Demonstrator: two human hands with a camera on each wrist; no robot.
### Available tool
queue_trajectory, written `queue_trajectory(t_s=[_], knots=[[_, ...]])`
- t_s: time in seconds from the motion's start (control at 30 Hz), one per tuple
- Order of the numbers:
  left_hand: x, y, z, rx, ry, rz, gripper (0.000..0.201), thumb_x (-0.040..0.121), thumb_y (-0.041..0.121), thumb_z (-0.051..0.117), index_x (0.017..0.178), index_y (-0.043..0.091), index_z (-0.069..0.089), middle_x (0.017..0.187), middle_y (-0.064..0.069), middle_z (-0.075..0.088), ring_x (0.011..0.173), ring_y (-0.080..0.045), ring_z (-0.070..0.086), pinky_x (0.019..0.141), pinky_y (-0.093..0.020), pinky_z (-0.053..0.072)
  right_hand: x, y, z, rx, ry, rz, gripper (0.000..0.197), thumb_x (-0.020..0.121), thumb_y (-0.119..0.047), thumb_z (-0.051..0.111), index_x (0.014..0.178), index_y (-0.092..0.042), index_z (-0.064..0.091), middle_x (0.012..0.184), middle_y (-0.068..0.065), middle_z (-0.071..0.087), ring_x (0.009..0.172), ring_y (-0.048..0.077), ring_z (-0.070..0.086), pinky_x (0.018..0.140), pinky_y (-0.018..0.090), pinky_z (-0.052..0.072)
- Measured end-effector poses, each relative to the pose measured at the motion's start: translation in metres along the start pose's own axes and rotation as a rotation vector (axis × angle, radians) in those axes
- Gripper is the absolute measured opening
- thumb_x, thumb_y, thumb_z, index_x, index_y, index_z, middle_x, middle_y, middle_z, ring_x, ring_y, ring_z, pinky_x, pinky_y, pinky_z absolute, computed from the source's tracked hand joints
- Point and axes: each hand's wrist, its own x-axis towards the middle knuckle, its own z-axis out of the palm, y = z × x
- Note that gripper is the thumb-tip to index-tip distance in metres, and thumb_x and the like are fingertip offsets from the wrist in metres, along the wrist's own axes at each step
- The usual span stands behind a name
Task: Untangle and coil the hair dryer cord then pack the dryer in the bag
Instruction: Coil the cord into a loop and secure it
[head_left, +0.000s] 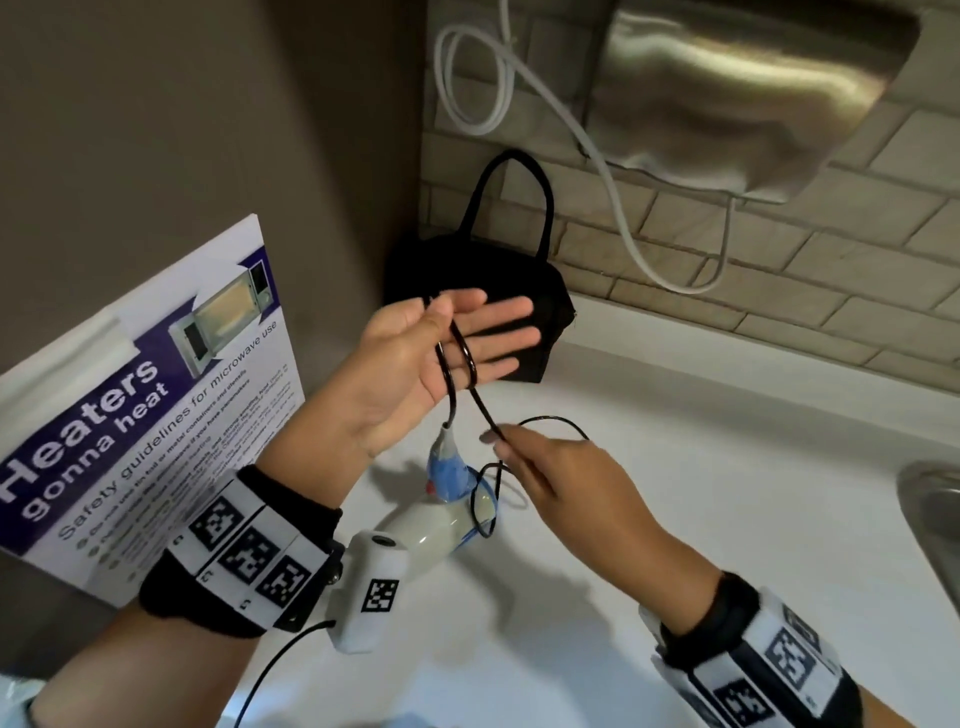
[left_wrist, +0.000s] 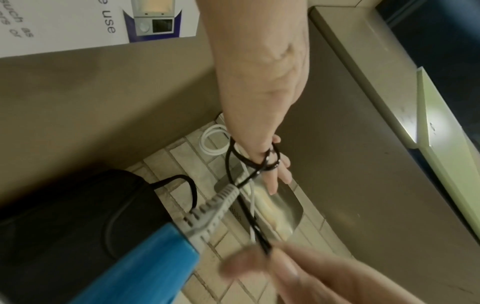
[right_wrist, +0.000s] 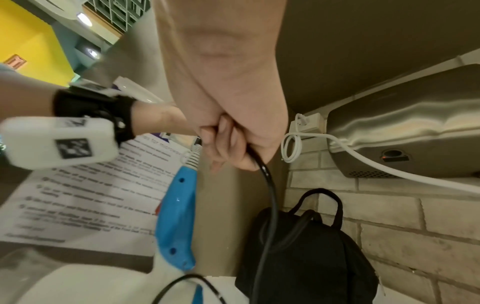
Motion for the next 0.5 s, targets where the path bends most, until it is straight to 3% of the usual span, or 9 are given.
queue_trajectory(t_s=[0.07,0.2,0.37,0.5], knots=[[0.003,0.003,-0.006,0.007,0.051,0.021,0.031,0.104,0.016,0.025,0.101,0.006,0.054,0.119,-0.021,0.066,0.112,-0.037,0.063,0.094,-0.051,0.050,-0.015,-0.002,0.001,0.017,-0.013,-0.011,0.027,0.100,-0.043,0.032,0.109,-0.031,0.054,0.076,-0.001,0.066,0.067,0.027,0.058,0.063,0.040,0.051],[0.004,0.002,-0.010,0.111,0.124,0.023,0.030,0.104,0.017,0.026,0.101,0.010,0.055,0.120,-0.018,0.066,0.116,-0.030,0.062,0.101,-0.054,0.044,-0.039,-0.005,-0.011,0.024,0.033,-0.018,0.044,0.090,-0.057,0.015,0.103,-0.031,0.049,0.079,-0.001,0.067,0.066,0.025,0.057,0.063,0.040,0.050],[0.005,0.003,-0.004,0.149,0.156,0.006,0.029,0.104,0.019,0.028,0.099,0.011,0.055,0.118,-0.016,0.068,0.114,-0.027,0.063,0.102,-0.053,0.042,-0.045,-0.014,-0.045,0.015,0.190,-0.031,0.035,0.092,-0.050,0.028,0.094,-0.031,0.057,0.066,-0.006,0.062,0.055,0.020,0.052,0.054,0.034,0.050],[0.007,-0.004,0.007,0.214,0.142,-0.024,0.030,0.105,0.021,0.026,0.099,0.012,0.054,0.114,-0.011,0.070,0.112,-0.025,0.064,0.104,-0.050,0.042,-0.032,-0.025,-0.071,0.011,0.311,-0.089,0.025,0.094,-0.042,0.039,0.092,-0.028,0.060,0.068,-0.008,0.063,0.052,0.018,0.051,0.052,0.035,0.050]])
